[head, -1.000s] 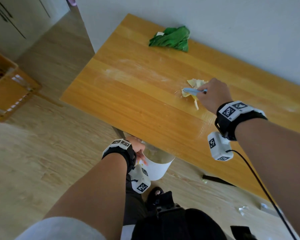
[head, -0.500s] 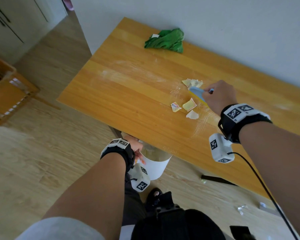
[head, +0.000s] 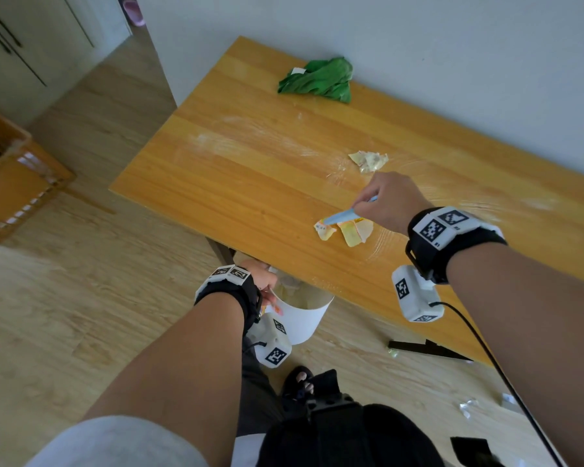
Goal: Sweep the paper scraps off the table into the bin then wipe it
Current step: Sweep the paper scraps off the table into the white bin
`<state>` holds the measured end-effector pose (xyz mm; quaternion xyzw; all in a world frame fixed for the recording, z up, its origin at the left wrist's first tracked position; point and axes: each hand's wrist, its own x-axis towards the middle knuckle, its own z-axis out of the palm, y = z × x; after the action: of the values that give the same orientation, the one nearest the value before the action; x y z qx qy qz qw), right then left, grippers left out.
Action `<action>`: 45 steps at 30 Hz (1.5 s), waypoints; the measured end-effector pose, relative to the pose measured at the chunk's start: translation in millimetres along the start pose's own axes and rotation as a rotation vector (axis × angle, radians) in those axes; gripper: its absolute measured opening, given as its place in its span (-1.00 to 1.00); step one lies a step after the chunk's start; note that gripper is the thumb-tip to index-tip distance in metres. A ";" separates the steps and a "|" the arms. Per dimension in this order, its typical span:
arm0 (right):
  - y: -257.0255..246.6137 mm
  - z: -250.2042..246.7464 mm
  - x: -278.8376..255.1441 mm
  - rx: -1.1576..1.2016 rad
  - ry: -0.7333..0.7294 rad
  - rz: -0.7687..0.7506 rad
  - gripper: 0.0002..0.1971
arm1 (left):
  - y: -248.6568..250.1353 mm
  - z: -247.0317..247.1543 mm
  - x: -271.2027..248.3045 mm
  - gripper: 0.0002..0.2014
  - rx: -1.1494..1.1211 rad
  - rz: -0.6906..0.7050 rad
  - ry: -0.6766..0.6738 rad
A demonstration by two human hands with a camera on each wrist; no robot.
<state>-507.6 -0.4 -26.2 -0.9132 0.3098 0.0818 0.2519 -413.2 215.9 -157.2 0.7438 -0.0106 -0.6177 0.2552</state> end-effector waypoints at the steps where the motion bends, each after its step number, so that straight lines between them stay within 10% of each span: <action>1: -0.5 -1.7 -2.7 -0.005 -0.026 -0.001 -0.81 | 0.2 0.4 -2.1 -0.25 -0.004 0.010 0.005; 10: 21.2 -10.9 -16.0 -0.035 0.195 0.134 -0.73 | -0.8 6.0 -10.7 -0.23 0.029 0.054 0.003; 29: -26.1 24.1 -41.2 0.165 -0.200 0.100 -0.71 | -5.9 10.5 -22.2 -0.30 0.016 0.107 0.018; 45: -20.5 29.7 -40.7 0.136 -0.029 0.070 -0.65 | -11.5 10.4 -17.6 -0.27 -0.010 0.123 -0.009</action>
<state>-527.3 50.0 -30.9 -0.8812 0.3428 0.0826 0.3150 -430.5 227.9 -146.8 0.7379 -0.0542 -0.6041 0.2961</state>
